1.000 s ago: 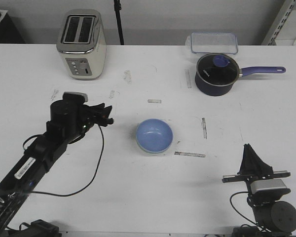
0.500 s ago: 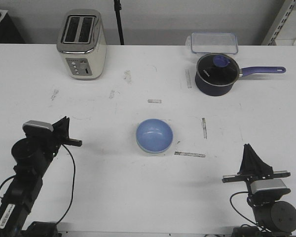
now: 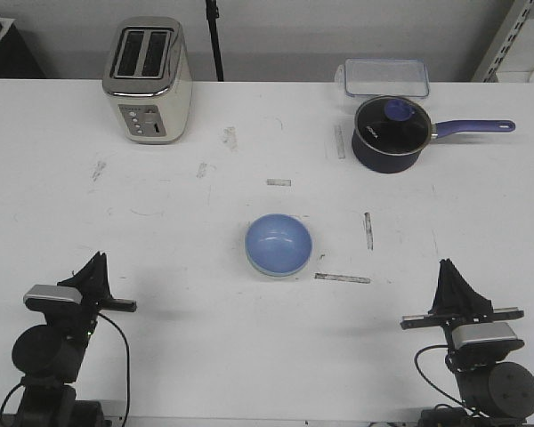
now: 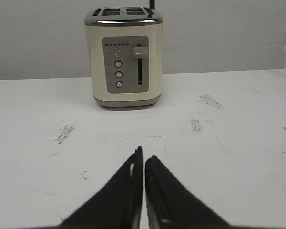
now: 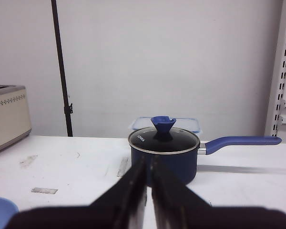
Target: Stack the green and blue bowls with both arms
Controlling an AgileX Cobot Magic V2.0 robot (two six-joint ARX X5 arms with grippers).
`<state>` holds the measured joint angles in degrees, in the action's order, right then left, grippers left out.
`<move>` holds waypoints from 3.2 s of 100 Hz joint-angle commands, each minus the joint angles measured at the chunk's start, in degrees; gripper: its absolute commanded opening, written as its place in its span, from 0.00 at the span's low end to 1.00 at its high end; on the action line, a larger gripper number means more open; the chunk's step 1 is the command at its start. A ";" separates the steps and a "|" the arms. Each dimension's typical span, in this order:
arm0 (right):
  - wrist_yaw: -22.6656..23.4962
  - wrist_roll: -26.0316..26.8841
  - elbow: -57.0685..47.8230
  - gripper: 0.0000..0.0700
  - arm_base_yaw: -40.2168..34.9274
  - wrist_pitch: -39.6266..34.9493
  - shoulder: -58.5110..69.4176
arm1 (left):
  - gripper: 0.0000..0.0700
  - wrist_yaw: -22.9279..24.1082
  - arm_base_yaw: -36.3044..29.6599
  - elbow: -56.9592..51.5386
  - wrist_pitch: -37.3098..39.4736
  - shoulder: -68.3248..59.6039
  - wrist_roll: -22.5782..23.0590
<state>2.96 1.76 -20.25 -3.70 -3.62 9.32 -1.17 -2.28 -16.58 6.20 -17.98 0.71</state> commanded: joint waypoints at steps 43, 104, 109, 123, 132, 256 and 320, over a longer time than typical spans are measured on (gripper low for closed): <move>0.00 0.52 -0.11 0.01 -0.02 0.59 0.00 | 0.00 0.35 0.07 -0.48 -1.81 13.62 -0.31; 0.00 0.55 -0.11 0.01 -0.02 0.61 0.00 | 0.00 0.13 -0.09 6.29 -4.39 17.75 -0.28; 0.00 0.52 -0.11 0.01 -0.02 0.61 0.00 | 0.00 0.15 -0.09 7.69 -3.69 17.79 -0.28; 0.00 0.55 -0.11 0.01 -0.02 0.61 0.00 | 0.00 0.33 -0.09 10.32 -3.08 17.79 -0.28; 0.00 0.52 -0.11 0.01 -0.02 0.61 0.00 | 0.00 0.31 -0.09 11.85 -2.93 17.79 -0.28; 0.00 0.52 -0.11 0.01 -0.02 0.59 0.00 | 0.00 0.33 0.02 15.87 -0.50 17.79 -0.28; -1.55 0.33 14.47 0.01 0.92 8.74 -5.33 | 0.00 0.33 0.02 15.87 -0.52 17.79 -0.28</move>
<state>2.31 1.76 -6.76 -2.94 4.10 4.95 -0.97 -2.31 -1.96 5.13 -0.27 0.56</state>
